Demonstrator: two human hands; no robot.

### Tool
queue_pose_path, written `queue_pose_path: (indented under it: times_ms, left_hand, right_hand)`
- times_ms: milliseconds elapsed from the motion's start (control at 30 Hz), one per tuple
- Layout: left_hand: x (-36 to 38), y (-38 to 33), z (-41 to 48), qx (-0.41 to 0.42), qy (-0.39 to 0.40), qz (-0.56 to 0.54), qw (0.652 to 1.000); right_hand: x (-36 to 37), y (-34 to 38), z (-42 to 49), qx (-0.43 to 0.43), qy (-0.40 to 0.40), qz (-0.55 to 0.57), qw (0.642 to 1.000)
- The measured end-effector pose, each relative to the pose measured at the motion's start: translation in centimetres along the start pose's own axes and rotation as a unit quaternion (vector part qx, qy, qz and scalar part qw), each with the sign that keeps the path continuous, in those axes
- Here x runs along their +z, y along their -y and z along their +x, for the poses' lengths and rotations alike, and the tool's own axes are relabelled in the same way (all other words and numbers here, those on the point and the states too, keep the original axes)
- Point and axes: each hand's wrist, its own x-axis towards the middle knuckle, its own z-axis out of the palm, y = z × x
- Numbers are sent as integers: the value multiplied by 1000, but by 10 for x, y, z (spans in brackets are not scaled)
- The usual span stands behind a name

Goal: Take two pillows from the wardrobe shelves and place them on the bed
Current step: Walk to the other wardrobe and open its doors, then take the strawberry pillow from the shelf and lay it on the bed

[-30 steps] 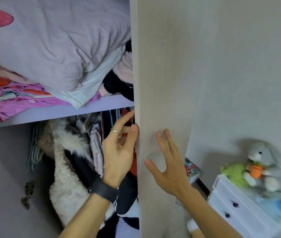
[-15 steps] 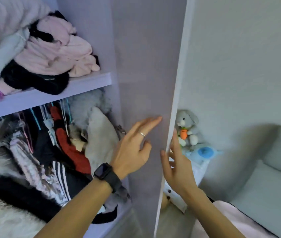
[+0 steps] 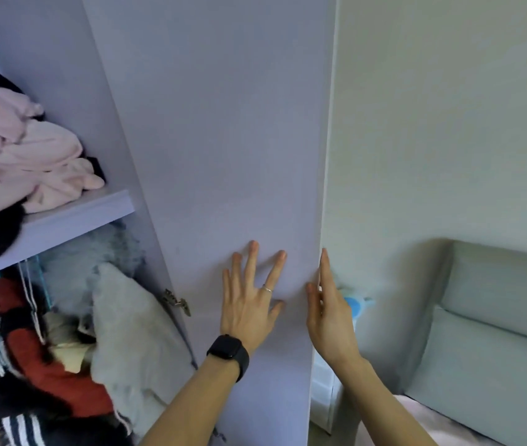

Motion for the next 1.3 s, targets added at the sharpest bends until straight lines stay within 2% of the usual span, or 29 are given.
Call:
queue_pose_path:
  times_ms: [333, 433, 500, 633, 733, 833, 967, 1300]
  left_hand:
    - [-2, 14, -5, 41, -26, 2, 999]
    - [-11, 24, -16, 26, -5, -26, 999]
    - [-16, 40, -34, -25, 10, -60, 998]
    - [-32, 81, -88, -134, 21, -89, 987]
    - [-56, 110, -123, -216, -23, -88, 972]
    - [-93, 137, -144, -275, -76, -47, 957]
    - [-158, 170, -154, -322, -141, 26, 936]
    - [-332, 220, -118, -342, -274, 225, 870]
  right_hand:
    - [-8, 20, -21, 76, -38, 44, 995]
    - [-8, 26, -45, 64, -69, 26, 995]
    - [-2, 29, -62, 42, -82, 11, 996]
    - [28, 47, -78, 0, -8, -16, 1000]
    - [63, 70, -71, -16, 82, -6, 996]
    - [108, 101, -60, -46, 145, 51, 987]
    - [166, 153, -40, -95, 210, 127, 965]
    - [248, 304, 54, -223, 251, 283, 898]
